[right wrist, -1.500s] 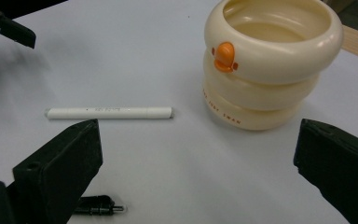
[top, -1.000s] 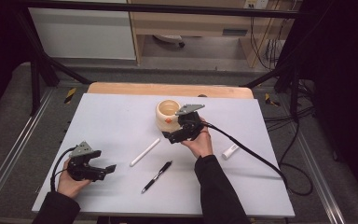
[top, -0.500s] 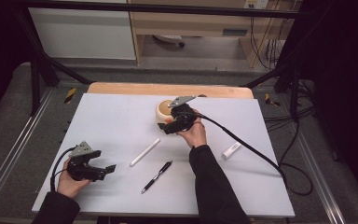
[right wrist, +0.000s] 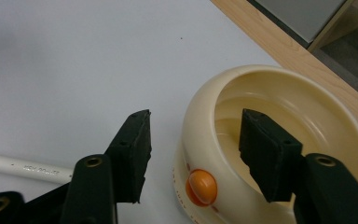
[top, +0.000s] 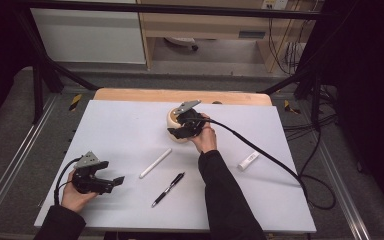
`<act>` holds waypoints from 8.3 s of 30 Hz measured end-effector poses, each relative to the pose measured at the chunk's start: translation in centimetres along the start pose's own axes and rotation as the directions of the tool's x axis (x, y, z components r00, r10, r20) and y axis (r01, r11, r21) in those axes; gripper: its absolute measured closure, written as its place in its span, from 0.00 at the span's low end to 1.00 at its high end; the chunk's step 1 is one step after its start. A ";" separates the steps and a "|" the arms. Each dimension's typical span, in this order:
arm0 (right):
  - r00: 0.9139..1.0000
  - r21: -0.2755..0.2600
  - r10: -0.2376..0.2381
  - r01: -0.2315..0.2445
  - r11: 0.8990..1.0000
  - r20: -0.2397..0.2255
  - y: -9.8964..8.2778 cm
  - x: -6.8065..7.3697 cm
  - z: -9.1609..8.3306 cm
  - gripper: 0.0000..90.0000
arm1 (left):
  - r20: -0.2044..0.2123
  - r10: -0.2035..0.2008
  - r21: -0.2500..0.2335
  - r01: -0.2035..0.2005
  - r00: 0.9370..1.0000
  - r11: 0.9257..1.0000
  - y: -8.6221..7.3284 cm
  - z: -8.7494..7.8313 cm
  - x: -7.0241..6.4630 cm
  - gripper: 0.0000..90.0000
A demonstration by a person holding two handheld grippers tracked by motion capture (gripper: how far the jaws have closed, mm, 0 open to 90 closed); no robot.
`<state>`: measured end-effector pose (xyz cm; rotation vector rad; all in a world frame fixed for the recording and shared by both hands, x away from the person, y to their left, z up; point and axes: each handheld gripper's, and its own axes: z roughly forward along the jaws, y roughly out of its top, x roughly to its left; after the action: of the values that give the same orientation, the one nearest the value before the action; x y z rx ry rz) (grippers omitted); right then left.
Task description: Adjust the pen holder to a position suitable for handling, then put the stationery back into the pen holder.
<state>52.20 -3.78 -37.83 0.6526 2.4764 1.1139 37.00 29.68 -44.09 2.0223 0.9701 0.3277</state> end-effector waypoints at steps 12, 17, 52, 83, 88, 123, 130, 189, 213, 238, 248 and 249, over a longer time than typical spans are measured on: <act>0.999 0.022 -0.043 0.043 0.999 -0.018 -0.1 -0.6 0.4 0.70 | 0.002 0.002 0.001 -0.002 1.000 1.000 0.0 0.0 0.0 0.09; 0.997 0.032 -0.055 0.056 0.998 -0.047 -0.1 -0.7 0.2 0.77 | 0.002 0.003 0.002 -0.003 1.000 1.000 0.0 0.0 0.0 0.09; 0.987 0.117 -0.109 0.122 0.986 -0.116 -1.4 0.8 -5.4 0.83 | -0.002 0.002 0.005 -0.002 1.000 1.000 0.0 0.0 -0.1 0.09; 0.985 0.150 -0.060 0.085 0.985 -0.164 -2.5 2.5 -5.8 0.82 | -0.001 0.006 0.013 -0.006 1.000 1.000 0.0 0.0 -0.2 0.09; 0.984 0.151 -0.063 0.089 0.985 -0.167 -2.6 2.8 -5.6 0.82 | -0.001 0.006 0.012 -0.006 1.000 1.000 0.0 0.0 -0.2 0.09; 0.982 -0.012 0.188 -0.189 0.982 -0.035 -5.5 2.7 -12.4 0.01 | -0.013 0.005 0.037 -0.004 1.000 0.999 0.1 0.1 -0.4 0.05; 0.969 -0.040 0.245 -0.246 0.968 -0.029 -8.6 2.2 -13.9 0.01 | -0.033 0.002 0.046 0.000 0.999 0.999 0.5 0.3 -0.8 0.04; 0.921 -0.004 0.390 -0.390 0.921 0.008 -20.9 1.8 -16.8 0.01 | -0.035 0.067 0.175 -0.060 0.997 0.983 8.7 4.7 -4.4 0.09; 0.926 0.006 0.377 -0.378 0.926 0.012 -21.2 1.8 -16.8 0.01 | -0.044 0.079 0.307 -0.062 0.996 0.950 11.7 10.7 -5.9 0.35; 0.930 0.007 0.366 -0.366 0.930 0.012 -21.2 1.8 -16.7 0.01 | -0.033 0.132 0.403 -0.107 0.991 0.909 11.1 13.3 -6.2 0.82; 0.929 0.012 0.370 -0.370 0.929 0.009 -21.2 1.8 -16.6 0.01 | -0.045 0.143 0.417 -0.112 0.989 0.902 11.2 13.4 -6.5 0.86; 0.929 0.012 0.371 -0.371 0.929 0.009 -21.2 1.8 -16.6 0.01 | -0.047 0.144 0.419 -0.112 0.988 0.901 11.2 13.4 -6.6 0.86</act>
<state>37.00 -25.32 -43.80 1.1642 2.4160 1.2186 45.69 13.19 -42.65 2.4866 1.0209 0.2875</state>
